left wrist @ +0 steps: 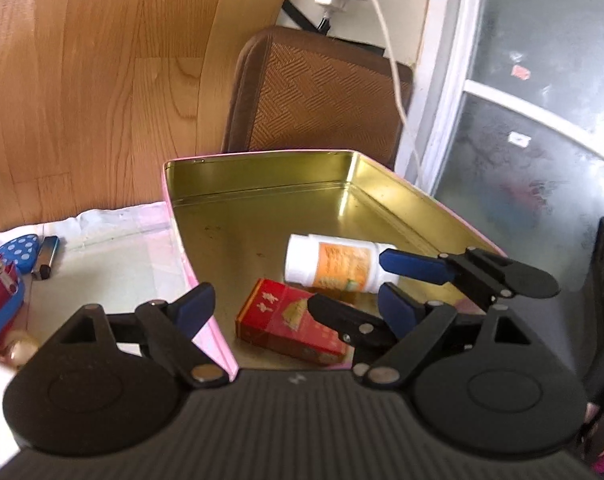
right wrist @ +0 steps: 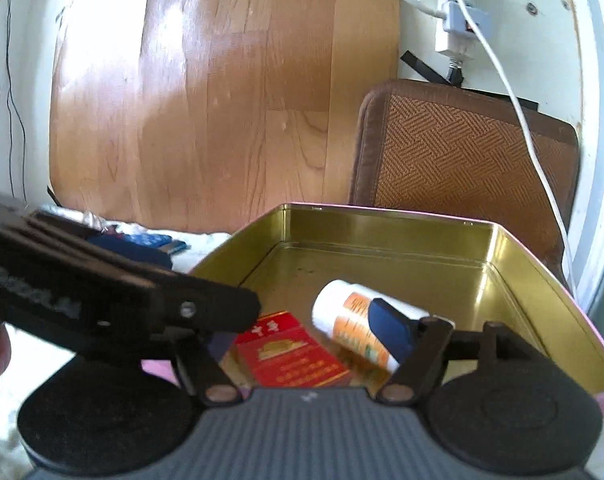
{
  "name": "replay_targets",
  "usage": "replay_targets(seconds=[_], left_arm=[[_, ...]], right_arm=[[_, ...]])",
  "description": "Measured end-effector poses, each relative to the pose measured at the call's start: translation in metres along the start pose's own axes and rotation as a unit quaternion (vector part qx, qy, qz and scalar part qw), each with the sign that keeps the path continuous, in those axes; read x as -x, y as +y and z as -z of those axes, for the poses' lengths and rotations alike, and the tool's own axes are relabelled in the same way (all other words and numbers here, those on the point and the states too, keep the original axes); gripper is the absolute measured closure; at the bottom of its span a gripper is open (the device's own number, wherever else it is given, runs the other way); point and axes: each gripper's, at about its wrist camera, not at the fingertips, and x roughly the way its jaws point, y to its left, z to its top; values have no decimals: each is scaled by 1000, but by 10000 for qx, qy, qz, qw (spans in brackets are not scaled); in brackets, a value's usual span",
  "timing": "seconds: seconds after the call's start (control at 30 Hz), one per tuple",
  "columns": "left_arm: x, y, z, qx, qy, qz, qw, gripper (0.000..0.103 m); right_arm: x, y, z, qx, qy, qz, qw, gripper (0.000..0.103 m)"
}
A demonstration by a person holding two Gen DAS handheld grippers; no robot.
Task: Organize rigid objects
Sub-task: 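Carry the red pack into the pink tin and open the left gripper, then move the left gripper back toward the white charger plug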
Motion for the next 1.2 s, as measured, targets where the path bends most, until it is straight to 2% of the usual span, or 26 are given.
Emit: replay_targets(seconds=[0.13, 0.33, 0.47, 0.6, 0.7, 0.77, 0.87, 0.97, 1.1, 1.13, 1.2], left_arm=[[30, 4, 7, 74, -228, 59, 9997, 13], [80, 38, 32, 314, -517, -269, 9978, 13], [104, 80, 64, 576, -331, -942, 9933, 13], [113, 120, 91, 721, -88, -1901, 9791, 13], [116, 145, 106, 966, -39, -2210, 9705, 13], [117, 158, 107, 1320, -102, -2113, 9684, 13], [121, 166, 107, 1555, -326, -2132, 9640, 13], [125, 173, 108, 1810, -464, -2038, 9610, 13], [134, 182, 113, 2139, -624, -1919, 9558, 13], [135, 184, 114, 2197, -633, -1882, 9551, 13], [137, 183, 117, 2273, -638, -1818, 9546, 13]], right_arm=[[19, 10, 1, 38, -211, -82, 9997, 30], [38, 39, -7, 153, -371, -417, 9983, 31], [38, 71, -9, 395, -340, -825, 9952, 33], [26, 110, -6, 740, -107, -1272, 9891, 43], [9, 137, -5, 884, 86, -1500, 9847, 44], [-6, 152, -7, 897, 249, -1623, 9823, 44], [-34, 169, -13, 903, 494, -1677, 9804, 43], [-59, 179, -17, 982, 633, -1625, 9798, 38], [-83, 191, -18, 1169, 775, -1583, 9774, 37], [-88, 196, -18, 1245, 804, -1600, 9759, 39], [-93, 203, -15, 1389, 856, -1633, 9730, 52]])
